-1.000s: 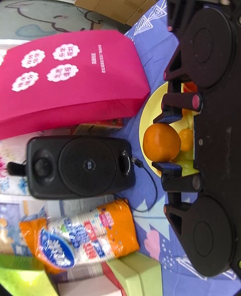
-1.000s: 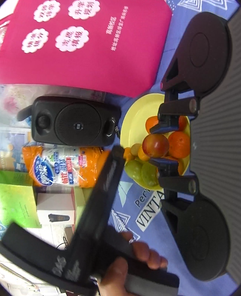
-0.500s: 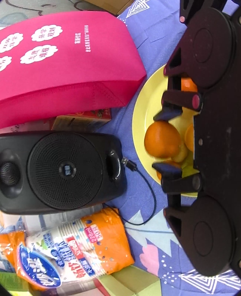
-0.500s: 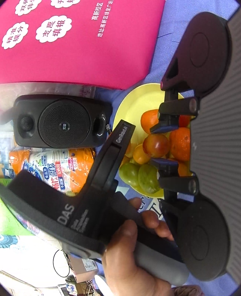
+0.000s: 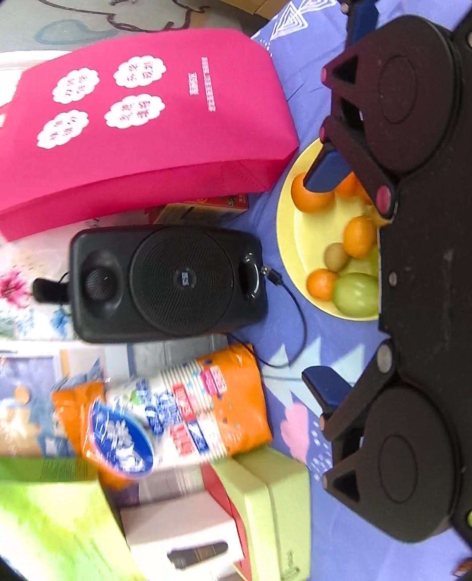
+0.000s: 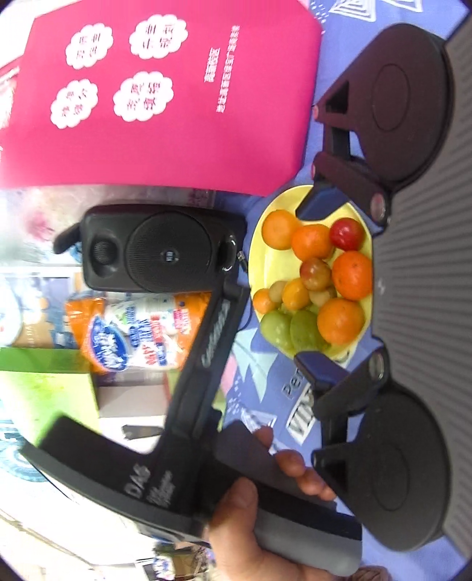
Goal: Organize fruits
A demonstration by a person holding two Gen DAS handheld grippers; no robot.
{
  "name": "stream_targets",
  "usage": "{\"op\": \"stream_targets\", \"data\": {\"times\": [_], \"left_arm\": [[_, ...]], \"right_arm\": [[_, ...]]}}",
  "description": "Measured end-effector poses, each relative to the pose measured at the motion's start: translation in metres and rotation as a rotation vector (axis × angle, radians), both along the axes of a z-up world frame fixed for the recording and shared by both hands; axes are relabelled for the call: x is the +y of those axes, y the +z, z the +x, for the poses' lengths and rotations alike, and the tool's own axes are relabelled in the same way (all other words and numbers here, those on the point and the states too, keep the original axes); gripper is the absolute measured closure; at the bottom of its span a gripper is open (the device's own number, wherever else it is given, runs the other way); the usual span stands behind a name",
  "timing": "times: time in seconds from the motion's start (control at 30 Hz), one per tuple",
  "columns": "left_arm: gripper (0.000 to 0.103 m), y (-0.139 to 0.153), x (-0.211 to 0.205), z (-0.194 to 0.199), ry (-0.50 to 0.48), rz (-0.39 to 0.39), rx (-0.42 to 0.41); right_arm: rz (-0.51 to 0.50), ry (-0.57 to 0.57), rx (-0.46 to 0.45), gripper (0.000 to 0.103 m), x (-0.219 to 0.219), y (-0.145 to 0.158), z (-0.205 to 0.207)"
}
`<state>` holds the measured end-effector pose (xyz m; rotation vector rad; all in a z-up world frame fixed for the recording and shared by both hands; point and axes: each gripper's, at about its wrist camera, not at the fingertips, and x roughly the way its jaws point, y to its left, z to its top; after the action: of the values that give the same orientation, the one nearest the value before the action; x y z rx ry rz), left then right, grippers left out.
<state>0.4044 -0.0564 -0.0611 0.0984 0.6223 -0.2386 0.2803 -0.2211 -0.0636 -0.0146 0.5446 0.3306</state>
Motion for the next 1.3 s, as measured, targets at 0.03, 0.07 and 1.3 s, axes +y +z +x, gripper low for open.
{"op": "stream_targets", "data": {"times": [0.03,0.07,1.3], "left_arm": [[0.0,0.004,0.005,-0.013,0.007,-0.005,-0.003],[0.0,0.005,0.008,-0.023,0.013,-0.008,-0.004],[0.0,0.059,0.067,-0.31,0.18,-0.085,-0.053]], "right_arm": [[0.016,-0.003,-0.005,0.015,-0.002,0.002,-0.007],[0.029,-0.008,-0.009,0.011,-0.004,0.005,-0.015],[-0.134,-0.325,-0.088,0.0,0.02,0.064,-0.196]]}}
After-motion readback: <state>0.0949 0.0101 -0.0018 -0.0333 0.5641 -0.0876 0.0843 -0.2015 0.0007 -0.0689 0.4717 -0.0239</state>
